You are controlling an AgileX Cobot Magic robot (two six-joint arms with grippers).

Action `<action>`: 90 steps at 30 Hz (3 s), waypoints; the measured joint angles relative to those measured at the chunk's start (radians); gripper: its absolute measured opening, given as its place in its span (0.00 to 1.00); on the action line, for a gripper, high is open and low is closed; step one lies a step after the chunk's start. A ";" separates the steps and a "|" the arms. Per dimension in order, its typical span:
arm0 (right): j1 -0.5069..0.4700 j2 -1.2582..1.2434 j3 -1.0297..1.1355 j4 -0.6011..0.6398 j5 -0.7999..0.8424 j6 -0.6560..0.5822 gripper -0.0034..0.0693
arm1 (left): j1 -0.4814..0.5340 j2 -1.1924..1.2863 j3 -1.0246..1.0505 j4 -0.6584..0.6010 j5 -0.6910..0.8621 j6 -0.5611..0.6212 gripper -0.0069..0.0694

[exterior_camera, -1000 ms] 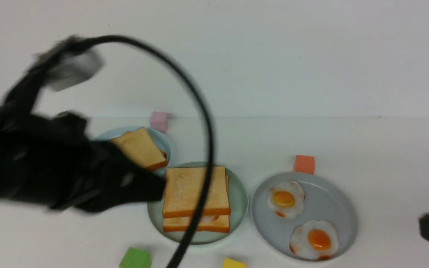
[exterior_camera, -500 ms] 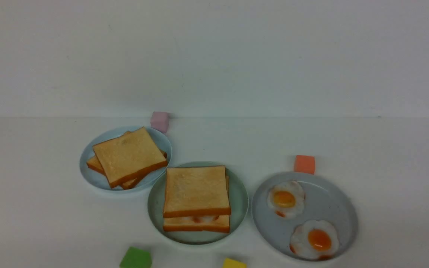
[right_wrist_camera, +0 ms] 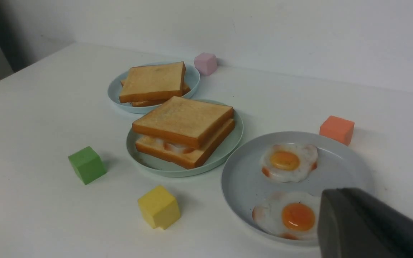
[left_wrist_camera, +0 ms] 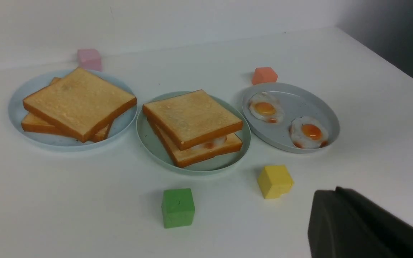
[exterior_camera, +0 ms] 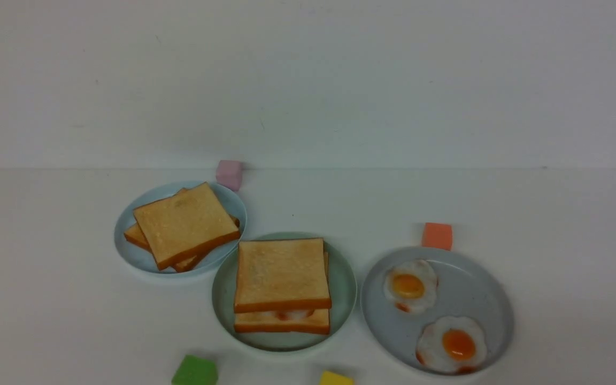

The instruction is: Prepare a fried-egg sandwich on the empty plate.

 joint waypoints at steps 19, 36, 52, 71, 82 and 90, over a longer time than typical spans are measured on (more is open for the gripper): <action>0.000 0.000 0.000 0.000 -0.001 0.000 0.07 | 0.276 -0.110 0.585 0.357 -0.432 -0.443 0.07; 0.000 0.000 0.000 0.000 0.000 0.000 0.10 | 0.251 -0.110 0.616 0.366 -0.480 -0.482 0.08; 0.000 0.000 0.000 -0.001 0.000 0.000 0.13 | 0.251 -0.110 0.616 0.367 -0.480 -0.482 0.10; -0.604 -0.034 0.159 -0.007 -0.027 0.000 0.17 | 0.251 -0.110 0.616 0.372 -0.480 -0.482 0.12; -0.618 -0.089 0.289 -0.004 -0.094 0.001 0.18 | 0.251 -0.110 0.616 0.372 -0.480 -0.482 0.13; -0.618 -0.089 0.289 -0.004 -0.097 0.001 0.19 | 0.251 -0.110 0.616 0.372 -0.479 -0.482 0.14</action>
